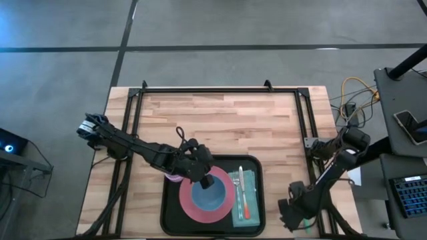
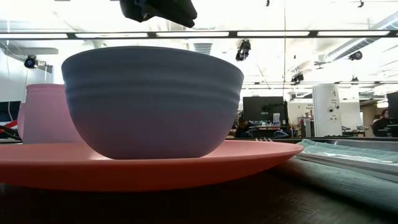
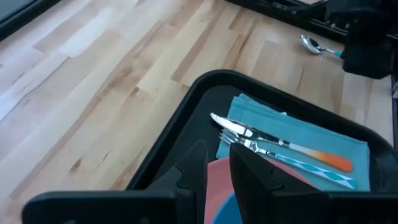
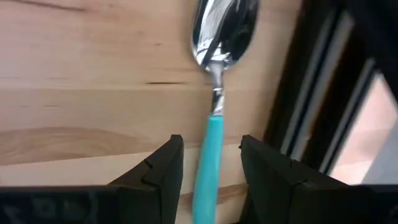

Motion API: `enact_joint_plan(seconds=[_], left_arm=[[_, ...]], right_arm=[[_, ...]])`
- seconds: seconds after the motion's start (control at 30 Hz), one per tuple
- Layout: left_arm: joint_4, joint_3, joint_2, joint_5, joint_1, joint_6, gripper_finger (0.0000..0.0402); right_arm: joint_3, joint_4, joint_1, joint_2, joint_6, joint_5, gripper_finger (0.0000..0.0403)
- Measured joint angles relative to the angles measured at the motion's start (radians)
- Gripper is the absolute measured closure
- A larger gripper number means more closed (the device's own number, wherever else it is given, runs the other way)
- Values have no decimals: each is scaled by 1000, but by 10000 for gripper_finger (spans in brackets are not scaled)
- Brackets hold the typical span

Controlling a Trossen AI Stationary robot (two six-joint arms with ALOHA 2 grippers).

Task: Set up tray
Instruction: Put the spoon on top of the napkin

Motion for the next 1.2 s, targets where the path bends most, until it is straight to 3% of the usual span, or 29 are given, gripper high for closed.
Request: enact_joint_plan(seconds=[0.33,0.63,0.87,1.07,1.2], left_arm=[[-1,0,0,1,0,-8,352],[-1,0,0,0,21,-8,352],[-1,-6,0,0,32,-8,352],[-2,-6,0,0,32,1,352],[-1,-6,0,0,32,24,352]], right_arm=[[-94,93,-3,-23,-7,-25,257],[-16,-4,-54,67,-53,-66,257],[42,1,-60,136,-100,-174,257],[116,-40,-107,145,-89,-90,257],[127,-152,-108,145,-77,-97,257]])
